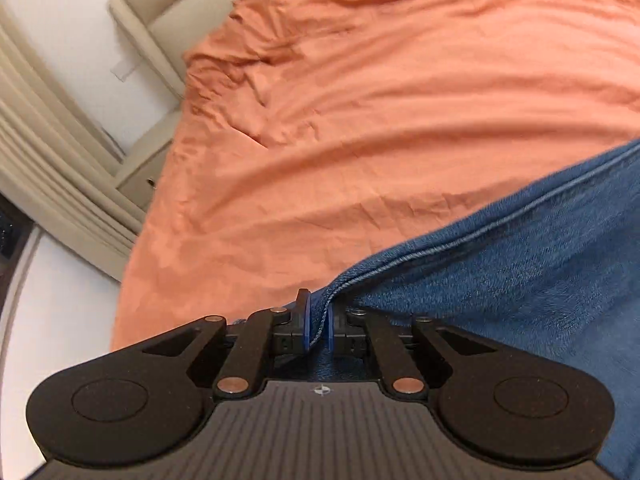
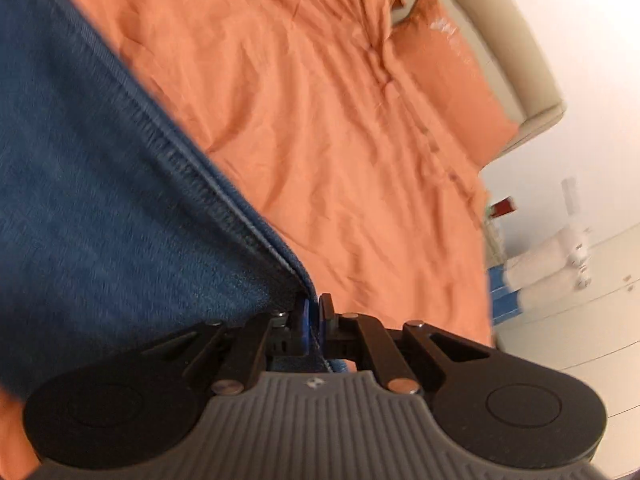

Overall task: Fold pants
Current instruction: 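Grasp the hem edges with both grippers and lift the jeans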

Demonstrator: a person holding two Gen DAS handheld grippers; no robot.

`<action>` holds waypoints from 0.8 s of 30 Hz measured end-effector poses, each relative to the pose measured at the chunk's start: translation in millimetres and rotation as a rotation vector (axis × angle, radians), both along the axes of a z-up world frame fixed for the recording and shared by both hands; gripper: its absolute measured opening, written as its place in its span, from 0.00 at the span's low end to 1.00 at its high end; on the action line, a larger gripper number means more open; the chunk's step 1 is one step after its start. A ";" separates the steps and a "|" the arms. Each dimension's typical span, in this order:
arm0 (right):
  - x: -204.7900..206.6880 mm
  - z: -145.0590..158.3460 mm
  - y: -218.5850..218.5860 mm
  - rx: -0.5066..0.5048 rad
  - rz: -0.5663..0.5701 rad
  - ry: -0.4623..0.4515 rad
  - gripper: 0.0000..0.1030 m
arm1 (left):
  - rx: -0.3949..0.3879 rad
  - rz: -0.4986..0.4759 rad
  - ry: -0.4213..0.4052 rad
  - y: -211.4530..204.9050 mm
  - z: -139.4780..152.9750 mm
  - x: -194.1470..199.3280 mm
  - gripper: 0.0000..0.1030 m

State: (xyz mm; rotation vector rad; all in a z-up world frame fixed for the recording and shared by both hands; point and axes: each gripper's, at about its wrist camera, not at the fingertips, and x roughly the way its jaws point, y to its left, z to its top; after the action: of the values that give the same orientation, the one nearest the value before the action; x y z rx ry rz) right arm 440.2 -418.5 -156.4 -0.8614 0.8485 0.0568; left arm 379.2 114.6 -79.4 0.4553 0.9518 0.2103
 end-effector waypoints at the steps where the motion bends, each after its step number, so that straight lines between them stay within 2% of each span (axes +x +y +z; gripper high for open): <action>1: 10.7 -10.6 1.9 -0.002 -0.004 0.016 0.00 | 0.001 0.005 0.018 1.3 -10.4 7.2 0.08; 5: 41.9 -49.5 7.0 -0.012 -0.020 0.089 0.00 | -0.014 0.025 0.078 9.1 -46.9 25.8 0.09; 10: 51.0 -75.0 10.1 -0.015 0.001 0.135 0.00 | -0.014 0.006 0.085 9.5 -64.9 27.9 0.08; 13: 53.2 -77.9 8.6 -0.008 -0.009 0.130 0.00 | -0.016 0.006 0.063 8.2 -63.2 23.1 0.08; 18: 35.5 -68.5 11.8 -0.043 -0.010 0.093 0.00 | -0.035 0.013 -0.033 3.5 -32.7 10.3 0.07; 21: 24.2 -54.3 11.3 -0.052 -0.018 0.076 0.00 | -0.049 0.017 -0.038 1.0 -21.3 12.7 0.07; 24: 23.7 -46.3 12.2 -0.047 -0.042 0.061 0.00 | -0.031 0.018 -0.020 -2.3 -28.7 22.0 0.07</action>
State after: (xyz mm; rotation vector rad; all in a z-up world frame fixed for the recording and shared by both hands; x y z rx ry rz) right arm 463.9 -406.3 -202.7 -0.8895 0.9277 0.0261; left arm 401.3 112.2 -108.1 0.4155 0.9386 0.2160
